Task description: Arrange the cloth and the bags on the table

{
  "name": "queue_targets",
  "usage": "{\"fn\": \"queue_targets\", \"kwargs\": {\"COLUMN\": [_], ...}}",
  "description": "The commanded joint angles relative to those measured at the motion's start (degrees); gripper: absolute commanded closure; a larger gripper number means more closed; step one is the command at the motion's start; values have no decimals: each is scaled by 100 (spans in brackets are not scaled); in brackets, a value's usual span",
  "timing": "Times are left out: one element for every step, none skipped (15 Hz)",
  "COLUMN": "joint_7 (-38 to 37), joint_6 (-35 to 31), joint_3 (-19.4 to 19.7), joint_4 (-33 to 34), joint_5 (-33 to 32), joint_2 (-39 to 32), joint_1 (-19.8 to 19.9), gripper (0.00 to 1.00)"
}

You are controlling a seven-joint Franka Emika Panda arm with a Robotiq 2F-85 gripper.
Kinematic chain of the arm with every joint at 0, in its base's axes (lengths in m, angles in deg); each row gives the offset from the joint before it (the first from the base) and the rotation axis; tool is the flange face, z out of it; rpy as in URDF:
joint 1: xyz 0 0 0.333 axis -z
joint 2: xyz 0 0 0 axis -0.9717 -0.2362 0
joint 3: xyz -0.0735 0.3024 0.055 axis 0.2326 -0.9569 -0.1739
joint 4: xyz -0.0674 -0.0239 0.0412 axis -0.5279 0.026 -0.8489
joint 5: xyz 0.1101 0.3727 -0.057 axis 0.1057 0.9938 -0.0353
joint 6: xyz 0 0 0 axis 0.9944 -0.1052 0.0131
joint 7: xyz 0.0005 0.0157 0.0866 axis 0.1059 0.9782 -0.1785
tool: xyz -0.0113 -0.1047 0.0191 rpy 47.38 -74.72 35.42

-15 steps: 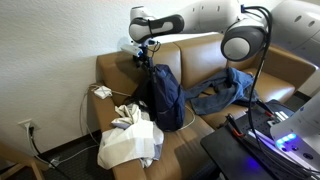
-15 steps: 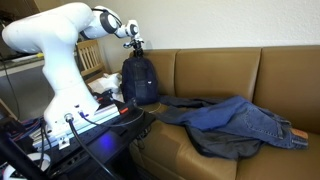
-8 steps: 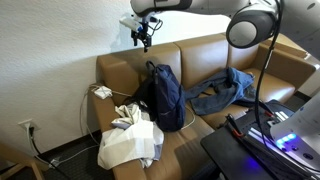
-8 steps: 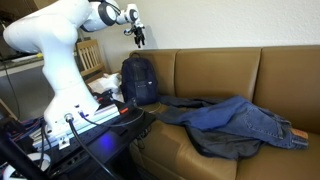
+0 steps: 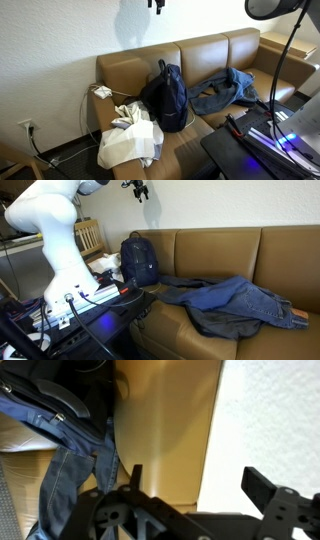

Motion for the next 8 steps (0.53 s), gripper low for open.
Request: {"fn": "queue_targets", "kwargs": {"joint_7": [-509,-592,-662,-722,-775,-832,-897,-972], "joint_6": [469,680,831,955,1085,1172,1252,1318], "joint_3": [353,431,538,659,768,878,982,1068], "joint_4": [-242,-288,-315,-340,-373,-403,-452,-515], "joint_5": [-88,-36,-32,-82,-93,-86,-79,-40], "joint_2": [557,680,768,816,866,887,913,921], "joint_1": [322,462,601,730,878,1037,1193,1359], "gripper": [0,0,0,0,0,0,0,0]}}
